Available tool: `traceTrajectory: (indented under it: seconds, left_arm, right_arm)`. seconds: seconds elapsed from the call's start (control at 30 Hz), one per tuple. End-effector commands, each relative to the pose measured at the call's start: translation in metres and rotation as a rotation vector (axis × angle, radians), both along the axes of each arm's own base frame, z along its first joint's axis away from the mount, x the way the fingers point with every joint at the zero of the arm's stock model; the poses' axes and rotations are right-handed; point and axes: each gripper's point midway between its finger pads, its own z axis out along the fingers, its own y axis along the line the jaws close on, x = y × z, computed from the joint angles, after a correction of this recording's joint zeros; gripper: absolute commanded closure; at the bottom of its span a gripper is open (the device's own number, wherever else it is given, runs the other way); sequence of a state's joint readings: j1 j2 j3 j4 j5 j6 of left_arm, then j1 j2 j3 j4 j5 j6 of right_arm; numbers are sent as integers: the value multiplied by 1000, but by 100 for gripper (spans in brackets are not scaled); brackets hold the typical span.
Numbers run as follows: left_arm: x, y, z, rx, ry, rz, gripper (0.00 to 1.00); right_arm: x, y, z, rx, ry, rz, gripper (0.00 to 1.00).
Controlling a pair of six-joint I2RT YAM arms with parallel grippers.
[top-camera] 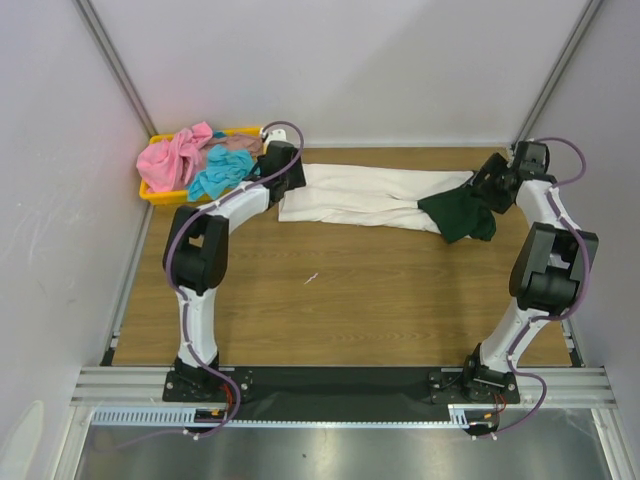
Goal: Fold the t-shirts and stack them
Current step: Fold the tshirt
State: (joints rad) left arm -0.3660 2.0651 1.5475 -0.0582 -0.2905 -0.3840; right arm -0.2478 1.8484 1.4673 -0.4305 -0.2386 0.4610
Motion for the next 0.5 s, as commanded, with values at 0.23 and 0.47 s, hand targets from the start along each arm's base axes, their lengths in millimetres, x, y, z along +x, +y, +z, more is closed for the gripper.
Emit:
traceTrajectory:
  seconds: [0.23,0.47]
  left_arm:
    - [17,8,-27,-47,75,55,39]
    - [21,7,-34,-68,90,70,45]
  right_arm:
    - [-14,-4,-1,-28,0,-29,26]
    - [-12,-4,-5,-23,9,-36,27]
